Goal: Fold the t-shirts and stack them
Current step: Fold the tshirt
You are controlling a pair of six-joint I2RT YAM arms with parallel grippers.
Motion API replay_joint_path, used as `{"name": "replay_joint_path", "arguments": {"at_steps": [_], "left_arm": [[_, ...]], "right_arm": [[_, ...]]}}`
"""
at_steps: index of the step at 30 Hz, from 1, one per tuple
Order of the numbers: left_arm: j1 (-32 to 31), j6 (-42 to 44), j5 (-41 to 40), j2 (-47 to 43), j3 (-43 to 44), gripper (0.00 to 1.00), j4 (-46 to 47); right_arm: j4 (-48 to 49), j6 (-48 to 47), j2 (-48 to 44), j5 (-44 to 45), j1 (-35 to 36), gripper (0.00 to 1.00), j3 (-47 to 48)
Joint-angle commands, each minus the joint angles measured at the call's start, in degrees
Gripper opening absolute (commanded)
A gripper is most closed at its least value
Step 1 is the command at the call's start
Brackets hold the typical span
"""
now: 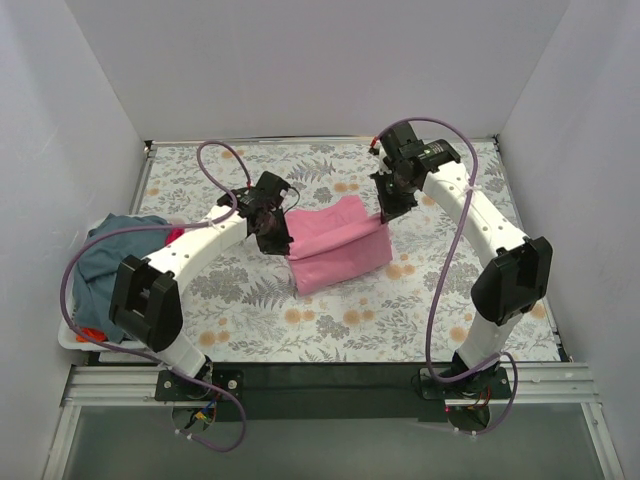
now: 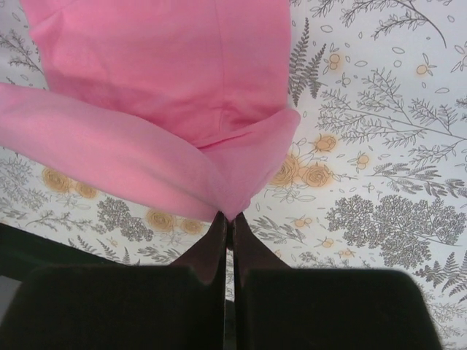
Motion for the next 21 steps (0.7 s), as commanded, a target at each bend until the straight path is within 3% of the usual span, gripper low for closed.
{"name": "replay_joint_path", "arguments": {"at_steps": [1, 21], "left_arm": [[1.27, 1.50, -1.91, 0.71, 2.29, 0.00, 1.83], [5.93, 5.10, -4.28, 9.76, 6.60, 0.00, 7.72]], "right_arm": [[1.04, -1.45, 1.37, 2.64, -0.70, 0.01, 4.49], [8.59, -2.24, 12.35, 1.50, -2.99, 0.01, 10.12]]}}
